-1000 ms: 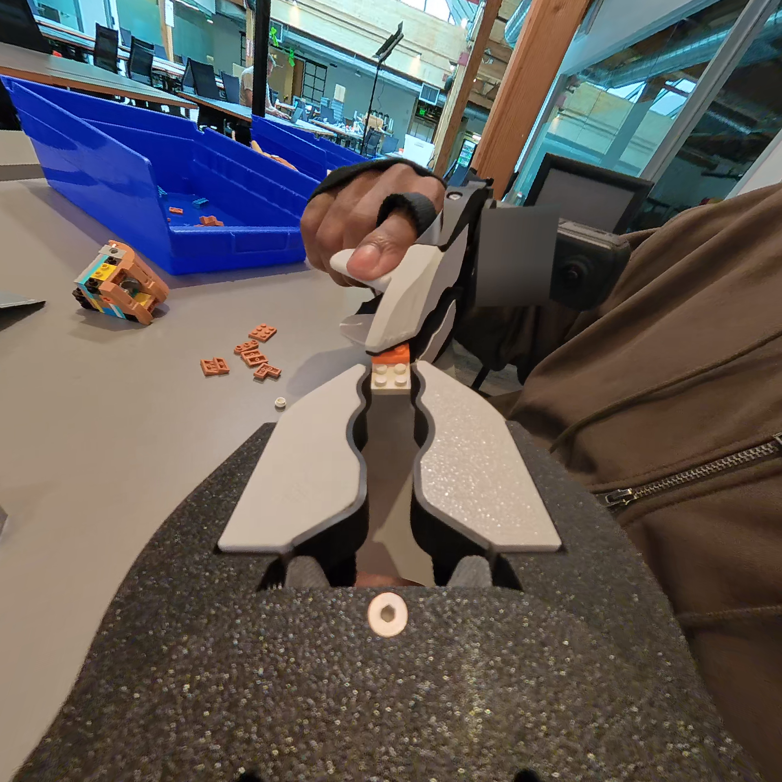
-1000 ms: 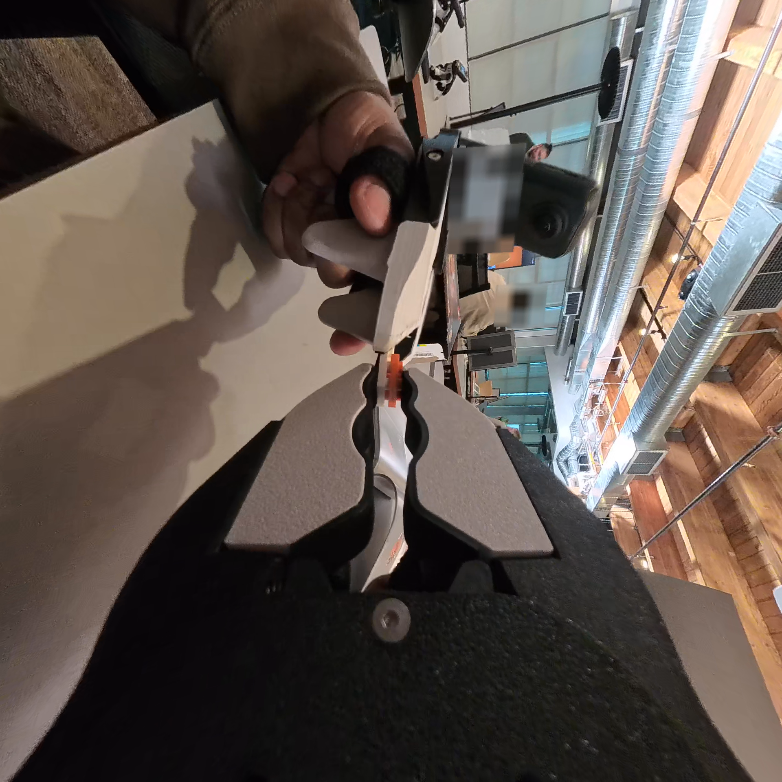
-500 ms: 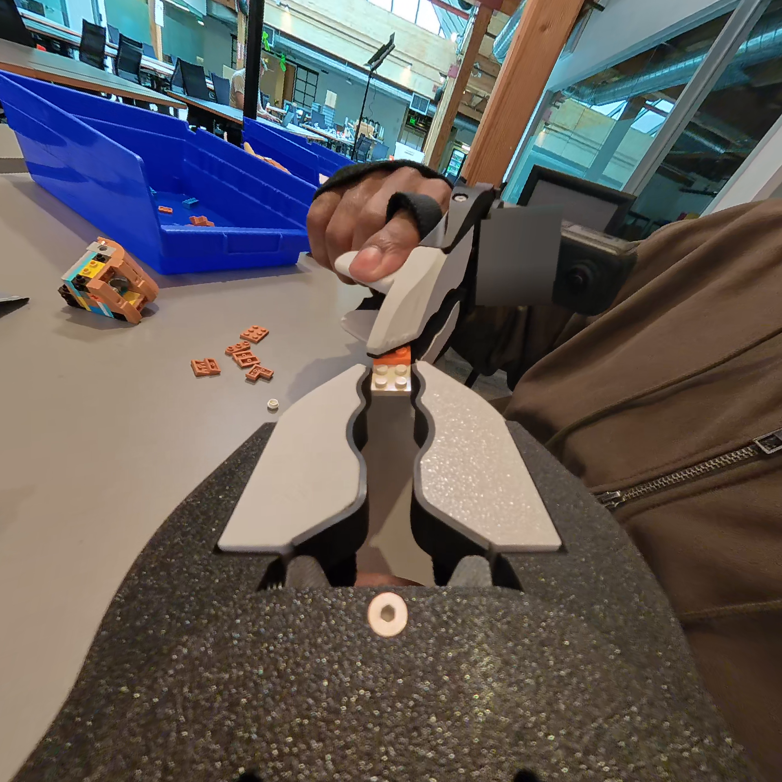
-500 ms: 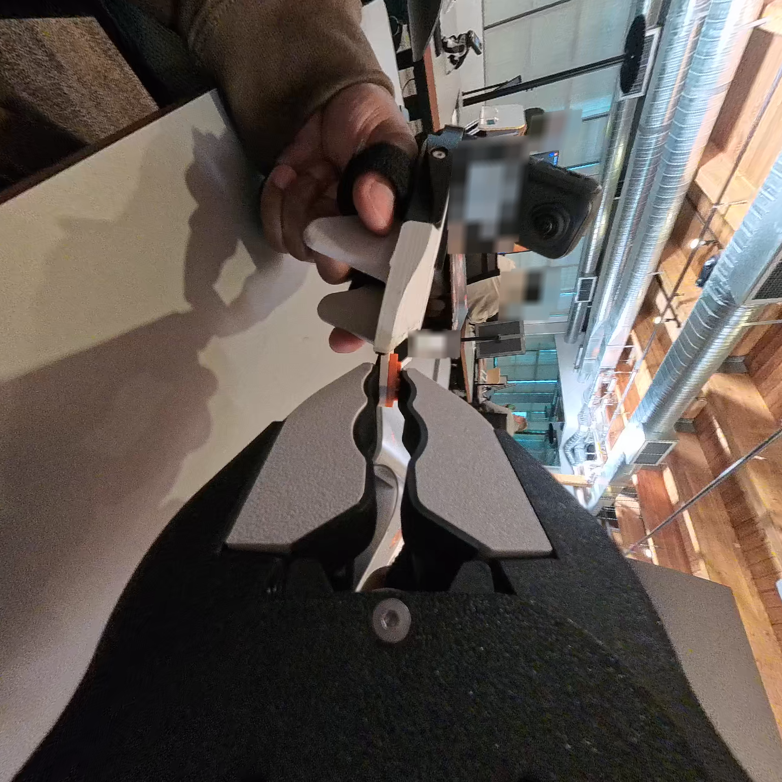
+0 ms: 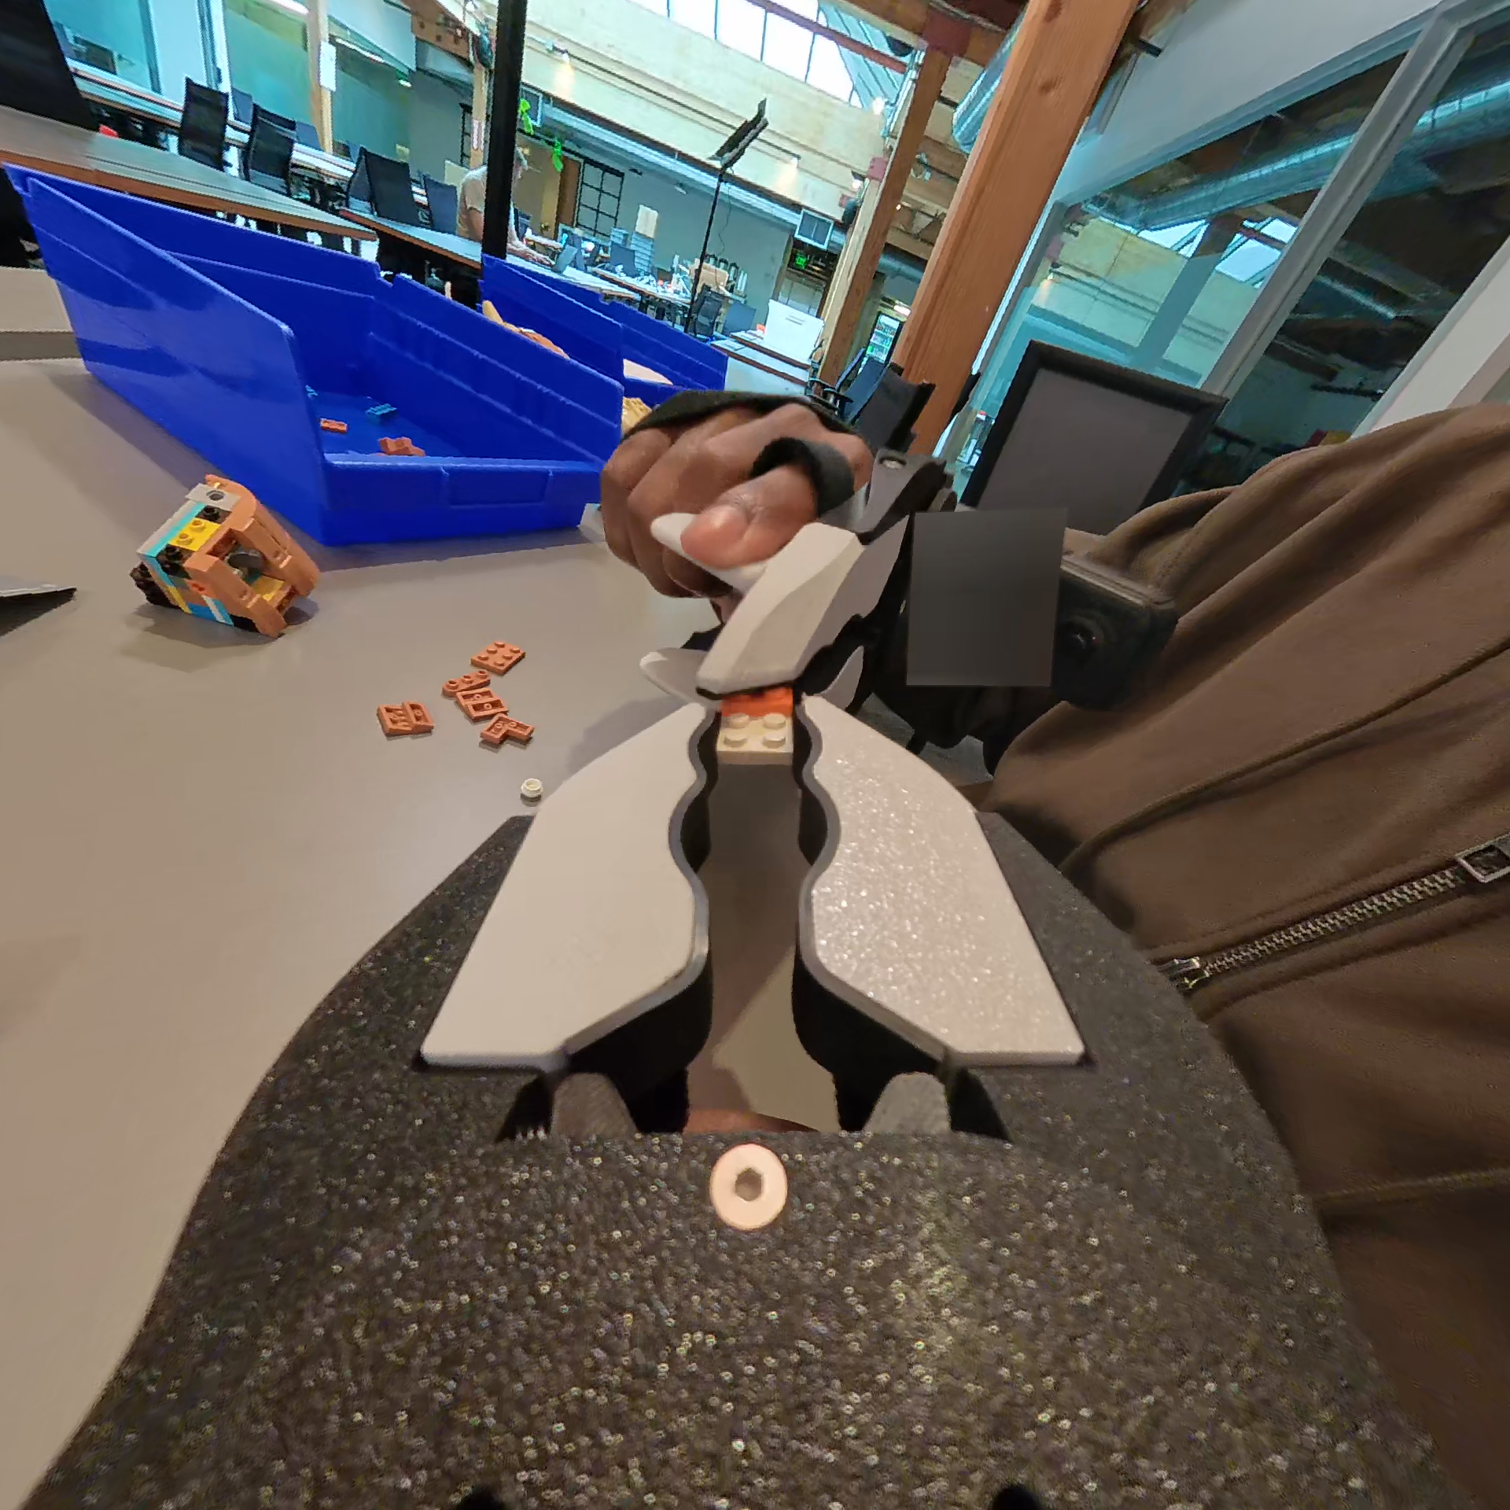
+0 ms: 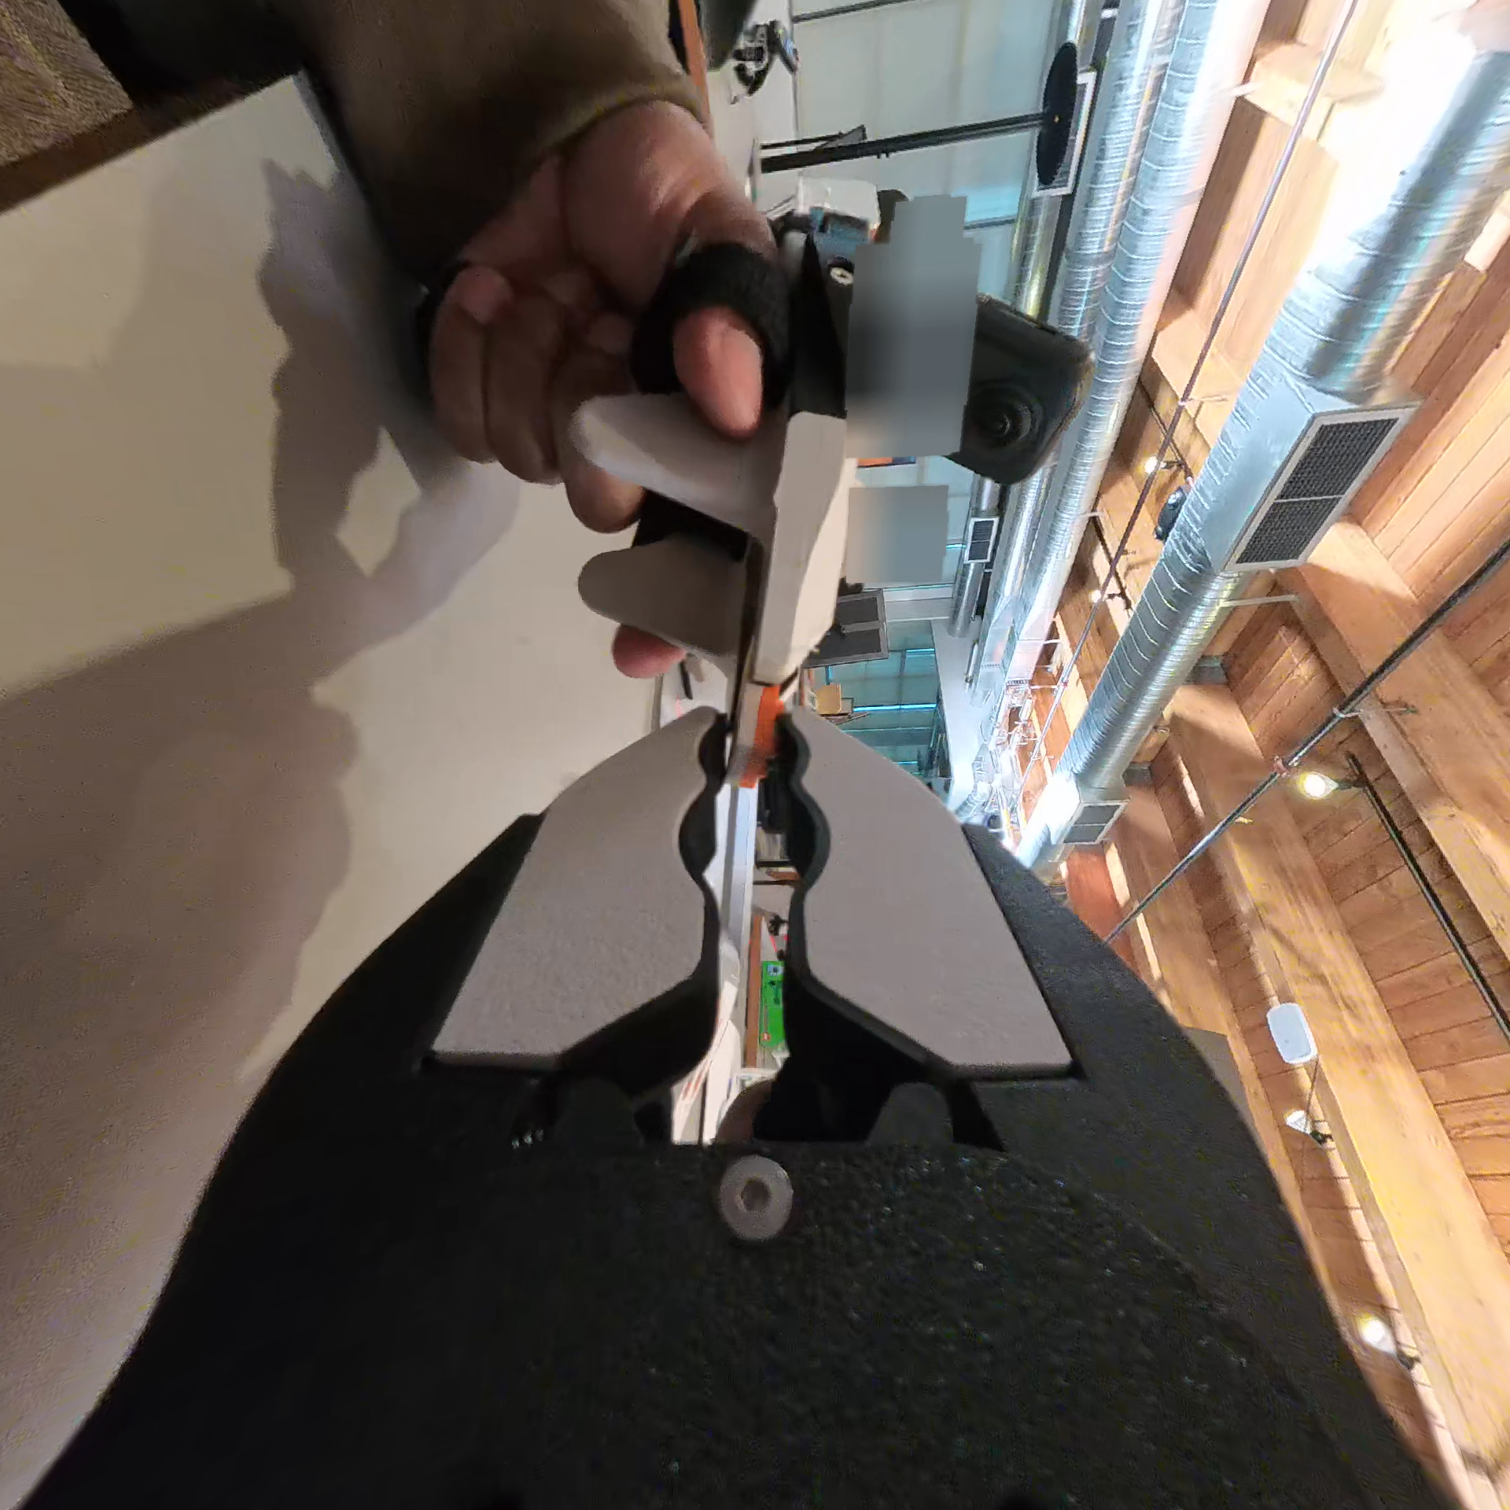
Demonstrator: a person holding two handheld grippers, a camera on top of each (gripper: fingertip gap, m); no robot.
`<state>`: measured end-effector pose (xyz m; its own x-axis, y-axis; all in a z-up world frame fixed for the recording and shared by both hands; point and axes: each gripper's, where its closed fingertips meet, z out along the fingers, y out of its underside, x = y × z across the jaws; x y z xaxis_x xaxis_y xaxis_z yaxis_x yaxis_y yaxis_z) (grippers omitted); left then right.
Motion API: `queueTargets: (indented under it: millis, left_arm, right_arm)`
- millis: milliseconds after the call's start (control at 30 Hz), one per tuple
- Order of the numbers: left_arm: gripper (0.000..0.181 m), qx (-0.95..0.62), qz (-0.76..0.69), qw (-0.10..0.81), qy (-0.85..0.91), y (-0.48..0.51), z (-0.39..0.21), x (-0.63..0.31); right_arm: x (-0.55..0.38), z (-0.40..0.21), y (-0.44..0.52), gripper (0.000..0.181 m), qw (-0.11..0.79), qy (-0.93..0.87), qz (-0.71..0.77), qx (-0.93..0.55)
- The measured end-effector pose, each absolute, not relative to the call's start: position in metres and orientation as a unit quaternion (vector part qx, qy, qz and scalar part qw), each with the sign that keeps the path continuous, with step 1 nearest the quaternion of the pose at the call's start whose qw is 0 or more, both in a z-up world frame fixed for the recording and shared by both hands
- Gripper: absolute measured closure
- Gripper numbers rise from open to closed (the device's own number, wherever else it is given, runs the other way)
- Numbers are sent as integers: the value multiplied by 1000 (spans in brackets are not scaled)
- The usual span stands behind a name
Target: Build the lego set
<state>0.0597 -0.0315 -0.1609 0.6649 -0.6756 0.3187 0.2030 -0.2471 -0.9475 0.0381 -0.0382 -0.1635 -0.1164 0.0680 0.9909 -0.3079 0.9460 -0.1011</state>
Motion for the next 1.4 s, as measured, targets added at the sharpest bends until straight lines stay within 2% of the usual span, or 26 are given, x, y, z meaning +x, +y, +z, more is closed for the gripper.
queueTargets:
  millis: [533,833,1067,1133,1233,1400]
  left_arm:
    - [161,-709,-348,582,191,-22,-161,65]
    - [152,-745,-278,535,284,15,-146,51]
    - [125,-747,-276,543,265,73,-155,25]
    - [125,-731,-287,570,242,82,-159,21]
    - [126,-722,-319,568,233,78,-161,25]
    - [126,-752,-288,543,238,62,-169,31]
  right_arm:
    - [41,-163,-26,173,656,-738,130,92]
    - [25,-144,17,173,690,-706,147,67]
    - [16,-154,63,173,717,-680,153,2]
    - [18,-160,71,173,716,-680,161,-21]
    - [24,-164,77,173,709,-684,167,-53]
    - [27,-164,70,173,720,-679,138,-29]
